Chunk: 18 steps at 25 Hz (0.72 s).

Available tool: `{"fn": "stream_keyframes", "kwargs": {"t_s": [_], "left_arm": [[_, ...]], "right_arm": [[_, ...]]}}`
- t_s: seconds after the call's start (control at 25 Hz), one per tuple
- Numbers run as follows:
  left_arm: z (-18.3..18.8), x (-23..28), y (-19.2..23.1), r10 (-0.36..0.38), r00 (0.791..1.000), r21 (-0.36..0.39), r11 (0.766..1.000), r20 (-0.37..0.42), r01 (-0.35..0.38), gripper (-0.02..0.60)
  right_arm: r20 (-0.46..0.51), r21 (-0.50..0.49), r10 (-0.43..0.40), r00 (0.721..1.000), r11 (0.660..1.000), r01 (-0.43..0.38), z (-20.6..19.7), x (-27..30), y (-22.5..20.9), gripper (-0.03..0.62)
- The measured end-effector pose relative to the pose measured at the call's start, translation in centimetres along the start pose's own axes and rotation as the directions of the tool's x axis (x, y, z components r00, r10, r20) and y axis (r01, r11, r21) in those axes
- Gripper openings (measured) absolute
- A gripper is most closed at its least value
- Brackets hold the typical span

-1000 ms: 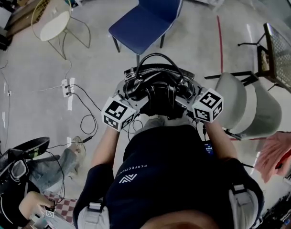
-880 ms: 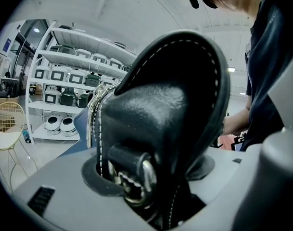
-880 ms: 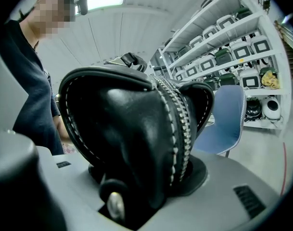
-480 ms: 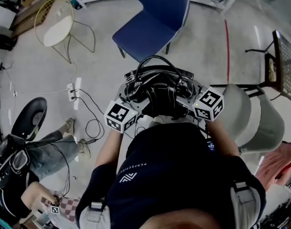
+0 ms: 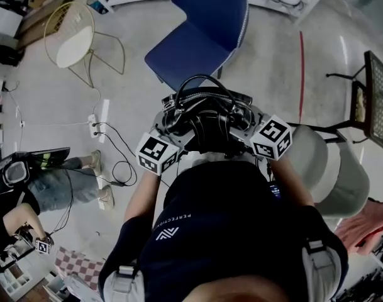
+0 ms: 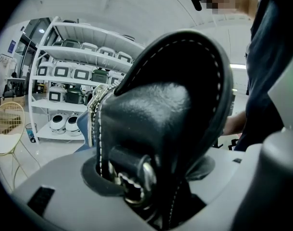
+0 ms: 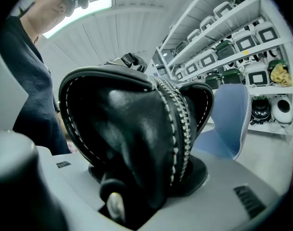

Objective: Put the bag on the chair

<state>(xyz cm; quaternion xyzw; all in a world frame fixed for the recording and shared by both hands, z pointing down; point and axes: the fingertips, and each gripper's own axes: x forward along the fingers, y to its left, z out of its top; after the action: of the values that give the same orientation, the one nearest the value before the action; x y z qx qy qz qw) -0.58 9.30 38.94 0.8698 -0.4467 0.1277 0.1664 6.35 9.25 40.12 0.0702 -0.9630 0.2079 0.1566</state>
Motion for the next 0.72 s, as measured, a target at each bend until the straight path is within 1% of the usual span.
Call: {"fn": "stream_keyframes", "kwargs": {"t_s": [0.16,0.36,0.52,0.72], "left_arm": [[1.2,2.4,0.3,0.017,1.000,0.000,1.000,-0.001,-0.017,0.328],[1.7,3.6,1.5,0.046,0.999,-0.008,0.999,-0.004,-0.047,0.328],[1.7,4.3,2.5,0.038,0.999,-0.002,0.999,-0.020,-0.038,0.328],[1.4,4.3,5.4,0.010,0.999,-0.014,1.000,-0.033,-0.011,0.330]], "right_arm": [[0.004,-0.003,0.016,1.000,1.000,-0.016,0.8,-1.0,-2.5,0.232],[0.001,-0.009,0.034,0.999,0.999,-0.034,1.4,-0.5,-4.3,0.233],[0.010,0.002,0.031,0.999,1.000,-0.031,1.6,0.1,-5.2,0.233],[0.001,0.020,0.007,1.000,1.000,-0.007,2.3,2.7,-6.1,0.233]]}}
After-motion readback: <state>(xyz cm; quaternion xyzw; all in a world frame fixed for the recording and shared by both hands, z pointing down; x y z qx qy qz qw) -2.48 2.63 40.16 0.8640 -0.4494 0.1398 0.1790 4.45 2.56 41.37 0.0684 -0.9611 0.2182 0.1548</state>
